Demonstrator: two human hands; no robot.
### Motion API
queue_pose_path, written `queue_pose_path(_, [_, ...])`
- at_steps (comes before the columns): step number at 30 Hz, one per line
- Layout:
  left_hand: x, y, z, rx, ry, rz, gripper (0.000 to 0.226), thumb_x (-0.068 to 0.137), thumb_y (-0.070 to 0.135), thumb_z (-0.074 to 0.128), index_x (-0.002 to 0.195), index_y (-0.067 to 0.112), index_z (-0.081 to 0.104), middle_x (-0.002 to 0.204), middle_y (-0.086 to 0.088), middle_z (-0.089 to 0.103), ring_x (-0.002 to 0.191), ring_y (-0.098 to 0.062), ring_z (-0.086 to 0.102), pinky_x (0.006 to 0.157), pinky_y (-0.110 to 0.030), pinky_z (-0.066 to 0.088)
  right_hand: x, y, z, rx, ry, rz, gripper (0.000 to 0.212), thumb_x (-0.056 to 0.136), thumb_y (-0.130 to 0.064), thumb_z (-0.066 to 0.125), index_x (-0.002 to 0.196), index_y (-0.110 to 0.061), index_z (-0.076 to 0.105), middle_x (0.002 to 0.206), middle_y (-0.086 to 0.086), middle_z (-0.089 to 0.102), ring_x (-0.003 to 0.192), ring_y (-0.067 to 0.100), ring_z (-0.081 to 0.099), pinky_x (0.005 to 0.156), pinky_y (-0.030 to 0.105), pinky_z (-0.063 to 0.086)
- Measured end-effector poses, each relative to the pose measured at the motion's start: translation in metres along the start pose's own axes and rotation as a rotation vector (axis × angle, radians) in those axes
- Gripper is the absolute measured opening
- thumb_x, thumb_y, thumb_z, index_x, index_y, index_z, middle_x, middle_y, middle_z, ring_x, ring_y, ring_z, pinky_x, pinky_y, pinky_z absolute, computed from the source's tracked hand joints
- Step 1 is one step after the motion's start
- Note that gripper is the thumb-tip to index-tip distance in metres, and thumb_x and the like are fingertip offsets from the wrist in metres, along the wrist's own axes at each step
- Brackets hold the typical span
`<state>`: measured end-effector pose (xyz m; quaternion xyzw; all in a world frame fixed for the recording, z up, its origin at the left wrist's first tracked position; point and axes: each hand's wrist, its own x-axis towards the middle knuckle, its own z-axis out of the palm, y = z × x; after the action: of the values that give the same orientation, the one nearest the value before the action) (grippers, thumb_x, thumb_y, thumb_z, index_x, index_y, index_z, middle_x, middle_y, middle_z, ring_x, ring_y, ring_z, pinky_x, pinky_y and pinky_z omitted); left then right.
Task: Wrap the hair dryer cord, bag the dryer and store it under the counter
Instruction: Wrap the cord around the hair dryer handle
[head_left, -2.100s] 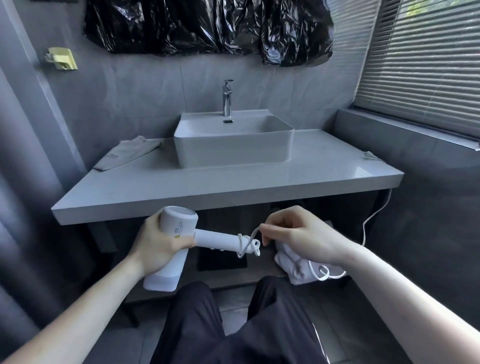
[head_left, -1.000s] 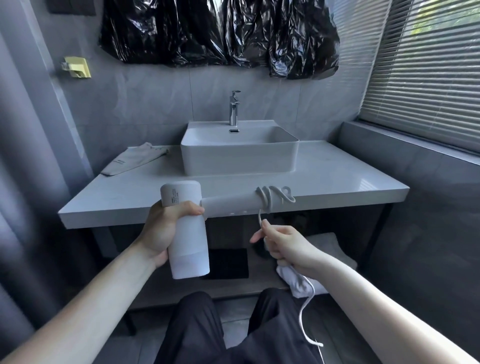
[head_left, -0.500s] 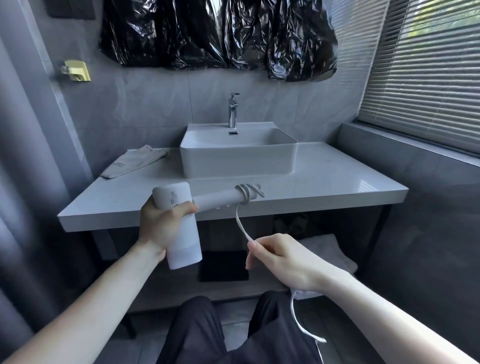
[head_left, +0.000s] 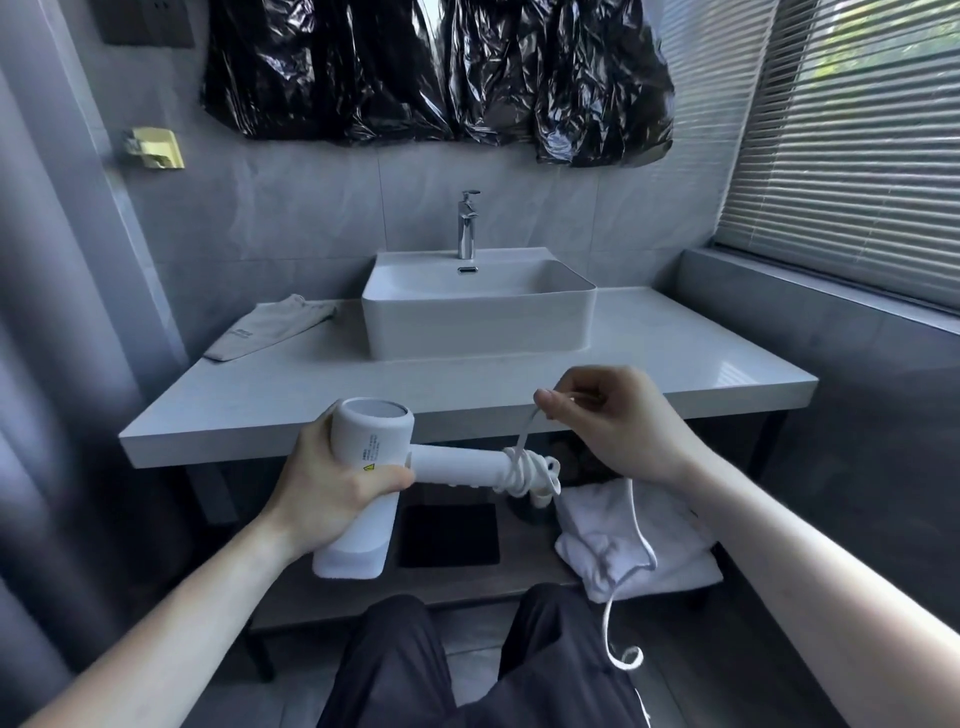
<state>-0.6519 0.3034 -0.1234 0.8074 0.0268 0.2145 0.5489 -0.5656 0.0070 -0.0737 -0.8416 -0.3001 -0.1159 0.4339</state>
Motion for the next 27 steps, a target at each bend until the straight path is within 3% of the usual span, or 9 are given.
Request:
queue_pose_path(5, [-0.009, 0.011, -0.006, -0.076, -0.198, -0.017, 0.053, 0.054, 0.027, 0.091, 0.095, -0.001, 0.071, 0.084, -0.012, 0.079, 0.075, -0.022, 0.073, 0.068, -0.030, 0.059, 0.013, 0.009, 0.000, 0.047, -0.048, 0.034, 0.033, 0.098, -0.037, 0.077, 0.072, -0.020, 0.070, 0.051, -0.014, 0.042, 0.049, 0.004, 0.036, 0.051, 0.015, 0.030])
queue_pose_path(11, [-0.008, 0.025, -0.009, -0.250, -0.280, -0.094, 0.059, 0.053, 0.030, 0.088, 0.092, -0.009, 0.066, 0.079, -0.014, 0.070, 0.074, -0.026, 0.069, 0.062, -0.034, 0.056, 0.022, 0.026, 0.011, 0.186, -0.132, 0.128, 0.037, 0.109, -0.029, 0.063, 0.075, -0.016, 0.071, 0.050, -0.016, 0.029, 0.043, 0.003, 0.026, 0.045, 0.012, 0.024])
queue_pose_path(13, [-0.009, 0.027, -0.007, -0.284, -0.280, -0.124, 0.062, 0.052, 0.030, 0.087, 0.092, -0.010, 0.064, 0.080, -0.015, 0.068, 0.073, -0.027, 0.068, 0.061, -0.036, 0.055, 0.022, 0.032, 0.018, 0.248, -0.160, 0.177, 0.040, 0.109, -0.035, 0.061, 0.074, -0.018, 0.070, 0.051, -0.014, 0.032, 0.044, 0.002, 0.027, 0.046, 0.013, 0.024])
queue_pose_path(17, [-0.009, 0.029, -0.002, -0.371, -0.222, -0.180, 0.052, 0.048, 0.029, 0.087, 0.086, -0.003, 0.069, 0.080, -0.018, 0.067, 0.069, -0.029, 0.068, 0.060, -0.036, 0.056, 0.013, 0.036, 0.029, 0.442, -0.227, 0.213, 0.050, 0.094, -0.060, 0.065, 0.081, -0.012, 0.068, 0.074, 0.014, 0.043, 0.066, 0.027, 0.037, 0.060, 0.034, 0.029])
queue_pose_path(19, [-0.008, 0.029, -0.001, -0.417, -0.181, -0.195, 0.049, 0.047, 0.029, 0.087, 0.086, 0.004, 0.070, 0.079, -0.018, 0.066, 0.068, -0.029, 0.068, 0.059, -0.036, 0.056, 0.008, 0.039, 0.033, 0.521, -0.230, 0.239, 0.047, 0.086, -0.051, 0.070, 0.085, -0.004, 0.065, 0.073, 0.019, 0.038, 0.063, 0.031, 0.030, 0.060, 0.039, 0.020])
queue_pose_path(21, [-0.007, 0.029, -0.001, -0.451, -0.145, -0.198, 0.047, 0.047, 0.028, 0.086, 0.085, 0.006, 0.070, 0.079, -0.017, 0.066, 0.067, -0.028, 0.067, 0.058, -0.035, 0.056, 0.002, 0.039, 0.039, 0.534, -0.209, 0.278, 0.026, 0.073, -0.035, 0.065, 0.071, -0.011, 0.055, 0.064, 0.009, 0.028, 0.058, 0.018, 0.021, 0.057, 0.034, 0.013])
queue_pose_path(22, [-0.006, 0.029, 0.000, -0.460, -0.131, -0.194, 0.047, 0.047, 0.028, 0.086, 0.085, 0.006, 0.071, 0.079, -0.016, 0.066, 0.067, -0.028, 0.067, 0.058, -0.035, 0.056, 0.000, 0.040, 0.044, 0.543, -0.197, 0.312, 0.020, 0.074, -0.031, 0.064, 0.066, -0.018, 0.051, 0.060, 0.003, 0.027, 0.058, 0.014, 0.019, 0.058, 0.034, 0.011])
queue_pose_path(24, [-0.005, 0.031, 0.001, -0.460, -0.098, -0.179, 0.046, 0.047, 0.028, 0.086, 0.084, 0.007, 0.072, 0.080, -0.015, 0.068, 0.069, -0.028, 0.067, 0.060, -0.036, 0.055, -0.006, 0.045, 0.055, 0.565, -0.190, 0.369, 0.029, 0.096, -0.025, 0.064, 0.067, -0.021, 0.061, 0.058, -0.005, 0.033, 0.058, 0.015, 0.021, 0.060, 0.040, 0.010])
queue_pose_path(27, [-0.003, 0.032, 0.003, -0.455, -0.039, -0.170, 0.038, 0.045, 0.029, 0.087, 0.076, 0.014, 0.073, 0.075, -0.009, 0.069, 0.066, -0.024, 0.068, 0.060, -0.037, 0.055, -0.020, 0.046, 0.066, 0.508, -0.242, 0.377, 0.046, 0.115, -0.037, 0.048, 0.079, -0.022, 0.072, 0.057, -0.009, 0.042, 0.055, 0.013, 0.030, 0.055, 0.035, 0.014])
